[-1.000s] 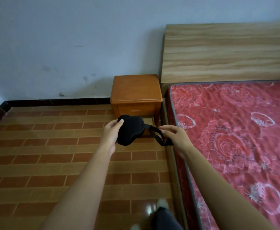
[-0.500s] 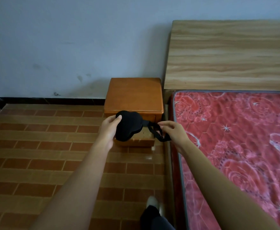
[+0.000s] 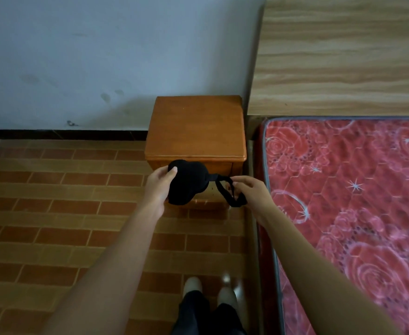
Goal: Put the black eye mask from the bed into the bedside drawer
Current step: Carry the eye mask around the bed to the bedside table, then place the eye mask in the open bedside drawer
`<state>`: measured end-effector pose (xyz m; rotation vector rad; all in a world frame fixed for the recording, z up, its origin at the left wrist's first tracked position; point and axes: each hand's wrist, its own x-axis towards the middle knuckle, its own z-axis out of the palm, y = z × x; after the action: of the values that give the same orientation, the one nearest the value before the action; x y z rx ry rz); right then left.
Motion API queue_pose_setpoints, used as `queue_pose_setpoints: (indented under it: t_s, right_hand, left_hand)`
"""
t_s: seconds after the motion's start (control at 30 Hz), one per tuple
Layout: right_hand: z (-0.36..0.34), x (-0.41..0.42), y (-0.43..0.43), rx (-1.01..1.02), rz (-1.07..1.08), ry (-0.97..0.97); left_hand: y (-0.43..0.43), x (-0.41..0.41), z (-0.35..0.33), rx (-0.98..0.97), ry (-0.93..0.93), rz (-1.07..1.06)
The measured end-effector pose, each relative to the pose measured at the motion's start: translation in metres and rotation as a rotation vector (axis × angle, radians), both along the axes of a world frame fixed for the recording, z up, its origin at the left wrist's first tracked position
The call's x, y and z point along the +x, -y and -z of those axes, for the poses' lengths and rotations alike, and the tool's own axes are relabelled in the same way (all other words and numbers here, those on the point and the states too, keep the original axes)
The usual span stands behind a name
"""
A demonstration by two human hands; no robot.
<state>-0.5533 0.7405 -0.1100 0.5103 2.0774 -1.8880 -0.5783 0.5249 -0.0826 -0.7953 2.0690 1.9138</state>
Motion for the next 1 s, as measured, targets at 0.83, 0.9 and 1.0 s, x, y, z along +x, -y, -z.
queue_pose_setpoints:
  t_s: [0.83,0.9,1.0]
  right_hand:
    - [0.372,-0.094,0.024,0.219,-0.1,-0.228]
    - [0.387,-0.096,0.024,0.238,-0.117,-0.245]
    - [0.407,-0.095,0.024,0.278,-0.133,-0.245]
  left_hand:
    - [0.014,-0.084,0.376,0.016,-0.147,-0.119]
    - [0.016,-0.086,0.39,0.034,-0.147,-0.144]
    - [0.016,-0.087,0.407,0.04,-0.128,-0.164]
